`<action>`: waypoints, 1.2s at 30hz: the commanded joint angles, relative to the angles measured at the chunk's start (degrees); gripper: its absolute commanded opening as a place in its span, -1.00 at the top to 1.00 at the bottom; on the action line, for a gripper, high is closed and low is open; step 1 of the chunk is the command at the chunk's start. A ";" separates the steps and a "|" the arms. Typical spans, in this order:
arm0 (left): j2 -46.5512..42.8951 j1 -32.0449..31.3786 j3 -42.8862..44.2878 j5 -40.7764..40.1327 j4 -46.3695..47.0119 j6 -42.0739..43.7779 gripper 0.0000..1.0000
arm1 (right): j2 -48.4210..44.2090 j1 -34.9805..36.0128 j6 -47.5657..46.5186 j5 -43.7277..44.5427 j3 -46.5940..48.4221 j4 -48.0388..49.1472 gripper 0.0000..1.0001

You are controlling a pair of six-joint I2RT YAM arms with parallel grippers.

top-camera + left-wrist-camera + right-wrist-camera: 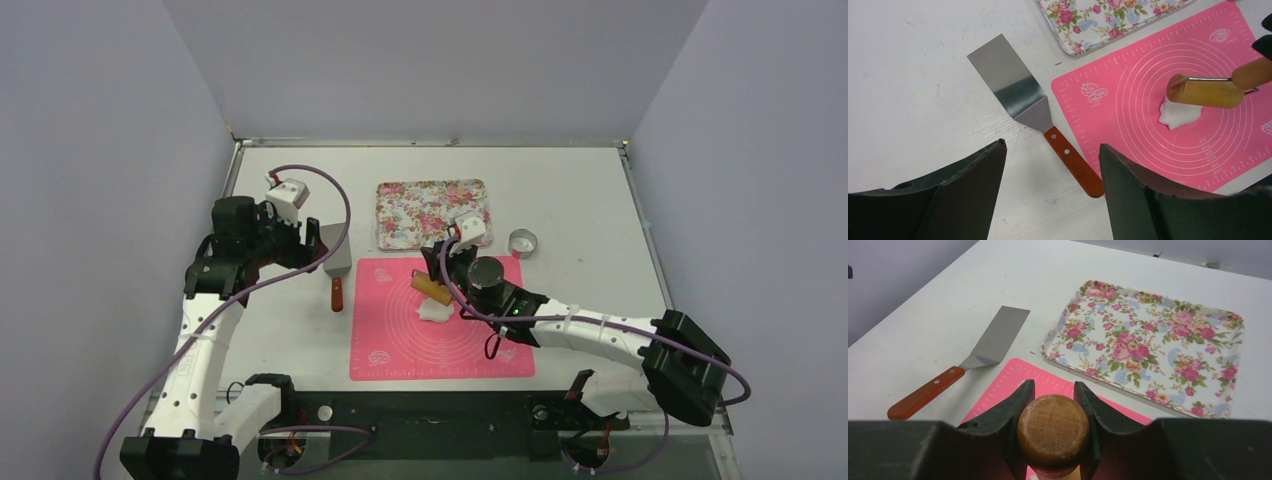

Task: Roll out the dumpling wrappers from the dough
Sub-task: Flatten out the dough on the work surface.

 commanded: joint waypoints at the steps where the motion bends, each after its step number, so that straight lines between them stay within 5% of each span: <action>1: -0.54 0.58 1.20 2.00 2.71 -1.15 -0.33 | 3.47 0.87 3.74 -3.71 1.09 6.22 1.00; 17: -0.43 0.98 1.45 1.86 2.39 -0.92 -0.33 | 8.78 -4.90 3.30 -2.33 -2.61 9.30 1.00; 30: -0.52 1.31 1.89 2.26 2.24 -1.17 -0.33 | 11.40 1.20 6.09 -3.90 -0.20 8.74 1.00; 36: -0.58 1.35 1.93 2.41 2.04 -1.02 -0.33 | 8.41 -2.03 4.30 -1.83 -1.49 6.23 1.00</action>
